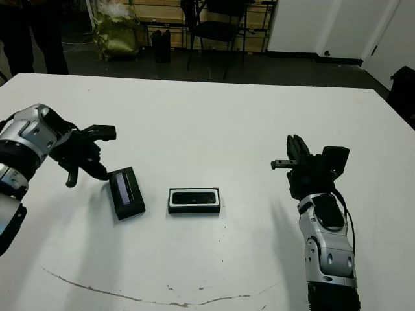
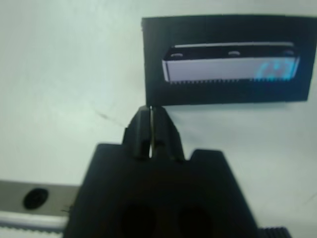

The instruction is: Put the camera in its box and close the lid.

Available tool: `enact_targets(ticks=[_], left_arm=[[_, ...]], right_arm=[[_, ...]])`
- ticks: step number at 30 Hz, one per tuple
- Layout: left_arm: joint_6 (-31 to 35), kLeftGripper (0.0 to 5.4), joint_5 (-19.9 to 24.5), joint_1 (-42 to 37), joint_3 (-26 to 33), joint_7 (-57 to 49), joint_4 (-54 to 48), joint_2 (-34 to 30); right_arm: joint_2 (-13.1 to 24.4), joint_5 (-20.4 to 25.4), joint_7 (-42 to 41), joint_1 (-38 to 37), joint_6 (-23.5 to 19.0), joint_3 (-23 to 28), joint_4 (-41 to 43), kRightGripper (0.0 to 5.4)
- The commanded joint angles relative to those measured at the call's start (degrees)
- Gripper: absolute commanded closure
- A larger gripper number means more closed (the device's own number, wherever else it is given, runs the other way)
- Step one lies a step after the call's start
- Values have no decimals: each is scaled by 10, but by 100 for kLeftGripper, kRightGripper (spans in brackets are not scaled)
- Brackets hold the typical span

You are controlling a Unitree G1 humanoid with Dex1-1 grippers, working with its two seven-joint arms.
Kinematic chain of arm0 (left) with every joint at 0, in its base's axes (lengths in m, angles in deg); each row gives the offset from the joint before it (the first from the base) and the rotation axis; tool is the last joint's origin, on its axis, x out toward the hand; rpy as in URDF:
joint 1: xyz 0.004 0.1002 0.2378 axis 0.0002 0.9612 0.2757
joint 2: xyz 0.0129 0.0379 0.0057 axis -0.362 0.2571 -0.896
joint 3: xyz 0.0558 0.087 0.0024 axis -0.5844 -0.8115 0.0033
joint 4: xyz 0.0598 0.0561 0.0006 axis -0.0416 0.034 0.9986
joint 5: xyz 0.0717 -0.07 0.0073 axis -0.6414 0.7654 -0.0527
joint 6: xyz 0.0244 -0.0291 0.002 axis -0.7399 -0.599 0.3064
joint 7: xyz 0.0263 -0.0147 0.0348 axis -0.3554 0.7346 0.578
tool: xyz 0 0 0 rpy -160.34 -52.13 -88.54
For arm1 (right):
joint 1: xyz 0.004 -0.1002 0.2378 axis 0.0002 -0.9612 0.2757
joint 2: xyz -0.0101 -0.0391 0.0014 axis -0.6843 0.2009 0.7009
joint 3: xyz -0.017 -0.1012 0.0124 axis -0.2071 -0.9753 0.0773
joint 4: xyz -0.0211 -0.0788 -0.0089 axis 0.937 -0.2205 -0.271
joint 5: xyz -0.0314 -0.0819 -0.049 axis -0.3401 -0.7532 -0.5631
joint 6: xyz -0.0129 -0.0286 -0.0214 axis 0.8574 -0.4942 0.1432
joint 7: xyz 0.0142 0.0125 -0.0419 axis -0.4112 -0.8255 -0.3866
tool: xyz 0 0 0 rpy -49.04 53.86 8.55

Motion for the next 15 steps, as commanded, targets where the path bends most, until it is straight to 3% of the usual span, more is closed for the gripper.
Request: enact_targets(ticks=[1,7,15], left_arm=[[-21,540,-13,-18,0,-17,14,12],[-61,540,-34,-31,-6,-53,26,28],[-57,540,-39,-45,0,-53,51,54]], right_arm=[[1,3,5,-9,-17,3,-2,539],[4,2,4,-8,-15,3,-7,539],[5,4,-3,-11,-4,6,-15,539]])
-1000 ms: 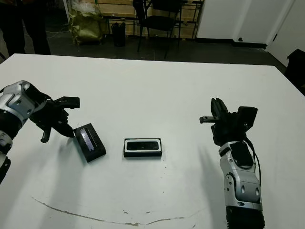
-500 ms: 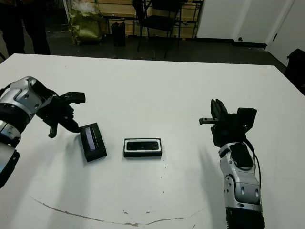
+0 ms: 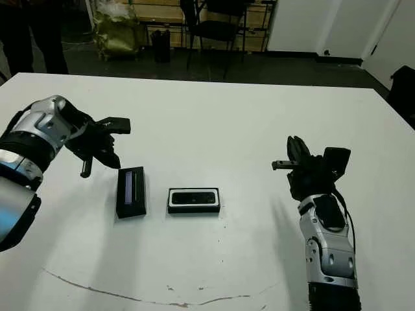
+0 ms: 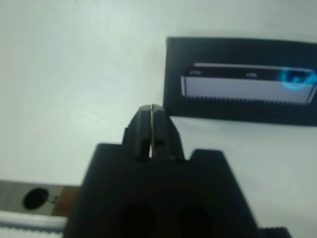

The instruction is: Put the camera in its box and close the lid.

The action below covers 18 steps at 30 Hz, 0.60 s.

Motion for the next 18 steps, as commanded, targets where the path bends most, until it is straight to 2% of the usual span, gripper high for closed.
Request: enact_targets(ticks=[1,6,10,18], left_arm=[[-9,540,-6,-10,1,-1,12,14],[-6,540,-15,-11,-2,-6,14,23],[-7,540,-16,-11,0,0,15,20],[8,540,-17,-27,17,-21,20,-24]], right_arm=[[5,-7,2,-10,2,3,-8,539],[2,-9,5,-15,3,2,0,539],[2,-3,9,-16,-14,2,11,539],[4,-8,7,-19,-12,0,12,539]])
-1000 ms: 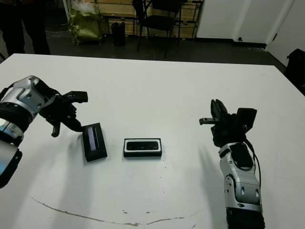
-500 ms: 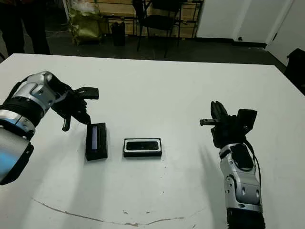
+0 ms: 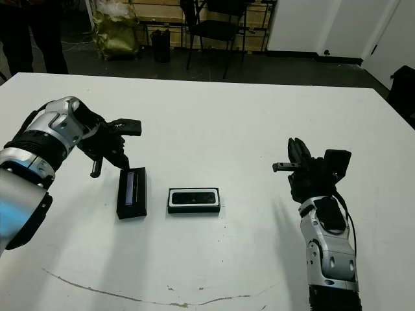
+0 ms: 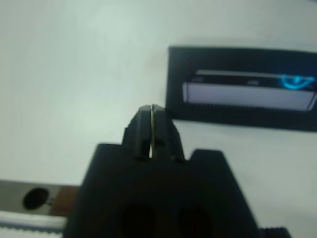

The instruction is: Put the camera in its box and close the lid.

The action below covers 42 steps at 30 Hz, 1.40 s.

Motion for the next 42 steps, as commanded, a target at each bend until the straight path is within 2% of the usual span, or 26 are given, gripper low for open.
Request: enact_targets(ticks=[1,5,9,17,22,25,30,35,39,42], left_arm=[[3,540,-3,-15,13,-24,6,-27],[-3,540,-1,-28,34,-71,4,-59],[-37,540,-20,-40,24,-83,3,-91],[-19,540,-20,-11,16,-17,-8,-92],[-13,540,0,26,21,54,-47,-78],[11,540,10,47,18,94,-85,-73],[6,540,38,67,17,156,-117,-65],[-2,540,86,70,-7,162,-107,-57],[-9,540,95,69,-28,162,-113,-57],[-2,540,110,68,-45,162,-126,-62]], right_arm=[[4,-4,2,-6,-8,0,-12,539],[5,-4,-5,-5,2,0,-23,539],[9,-2,-26,0,38,5,-60,539],[6,1,-28,-1,37,5,-55,539],[2,1,-14,-3,18,4,-39,539],[1,2,-12,-5,14,2,-30,539],[4,0,-13,-3,18,2,-37,539],[3,4,-14,-3,17,2,-32,539],[5,1,-4,-3,-3,0,-18,539],[8,4,-17,-1,12,1,-30,539]])
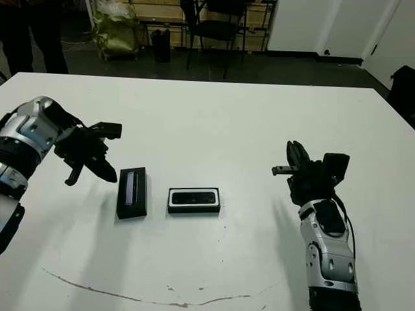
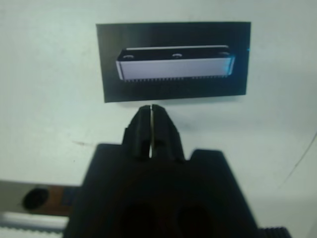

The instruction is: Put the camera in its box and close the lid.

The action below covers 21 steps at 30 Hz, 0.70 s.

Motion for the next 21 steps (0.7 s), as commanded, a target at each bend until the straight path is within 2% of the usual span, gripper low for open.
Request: enact_targets(ticks=[1,6,11,16,21], left_arm=[[2,540,14,7,-22,5,-12,-3],[-12,540,29,11,-43,5,-21,-9],[-7,540,38,8,-65,5,-11,-5],[-23,540,26,10,-59,5,-3,4],[-8,540,6,2,-49,4,21,27]], right_arm=[[8,-1,-7,2,3,2,-15,539],[8,5,-22,6,22,7,-34,539],[7,-7,1,-1,-10,-1,8,539],[5,-4,1,-3,-7,2,0,539],[5,1,-9,-4,9,7,-17,539]])
